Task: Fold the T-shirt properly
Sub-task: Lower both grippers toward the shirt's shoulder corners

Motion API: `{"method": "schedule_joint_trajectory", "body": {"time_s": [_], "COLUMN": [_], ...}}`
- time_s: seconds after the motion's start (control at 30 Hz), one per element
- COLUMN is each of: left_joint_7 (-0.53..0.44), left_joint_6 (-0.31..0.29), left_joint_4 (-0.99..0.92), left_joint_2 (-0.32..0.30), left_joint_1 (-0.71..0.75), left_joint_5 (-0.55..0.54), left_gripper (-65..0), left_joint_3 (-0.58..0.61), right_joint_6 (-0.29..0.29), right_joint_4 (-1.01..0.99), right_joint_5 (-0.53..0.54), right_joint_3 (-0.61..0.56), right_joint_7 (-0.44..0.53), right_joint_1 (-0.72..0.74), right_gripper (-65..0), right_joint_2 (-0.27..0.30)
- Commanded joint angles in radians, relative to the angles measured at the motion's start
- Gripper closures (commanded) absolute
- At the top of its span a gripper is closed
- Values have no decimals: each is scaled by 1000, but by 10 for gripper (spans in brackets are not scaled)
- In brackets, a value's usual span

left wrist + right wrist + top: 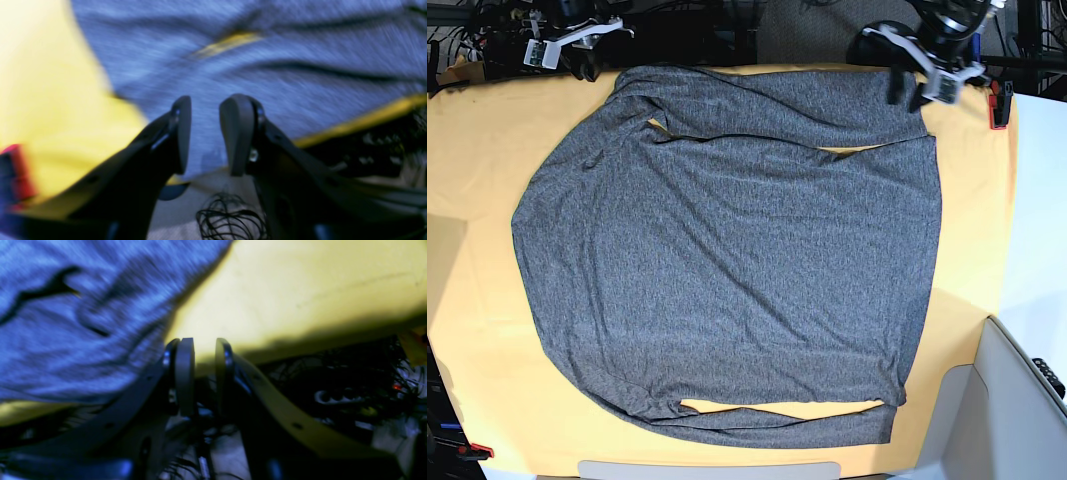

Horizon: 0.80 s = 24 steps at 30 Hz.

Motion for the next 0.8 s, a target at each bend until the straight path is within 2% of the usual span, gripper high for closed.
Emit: {"method": "schedule_joint_trajectory", "body": {"time_s": [0.0, 0.07, 0.23, 0.33, 0.53, 0.77], "left_joint_7": [8, 63, 132, 140, 140, 140], "left_joint_6": [-43, -72, -78, -78, -80, -80], "left_joint_4": [15, 12, 11, -2, -16, -19], "left_joint_2": [-3, -3, -3, -3, 0, 0], "left_joint_1": [-9, -41, -86, -106, -118, -118], "left_joint_5": [-35, -64, -68, -64, -62, -62], "left_gripper": [-195, -195, -197, -197, -197, -197], "left_joint_3": [-31, -79, -125, -126, -126, -126], "right_joint_6": [6, 6, 6, 7, 7, -2], "right_joint_4": [32, 43, 55, 50, 33, -19], "right_joint_5": [6, 7, 38, 84, 269, 312], "right_joint_3": [2, -4, -4, -4, -6, 2], "right_joint_7": [30, 30, 30, 30, 30, 30], "right_joint_1": [1, 5, 14, 18, 58, 78], "right_gripper": [-124, -141, -204, -217, -220, -220], "right_joint_2": [1, -2, -28, -34, -32, -36]}}
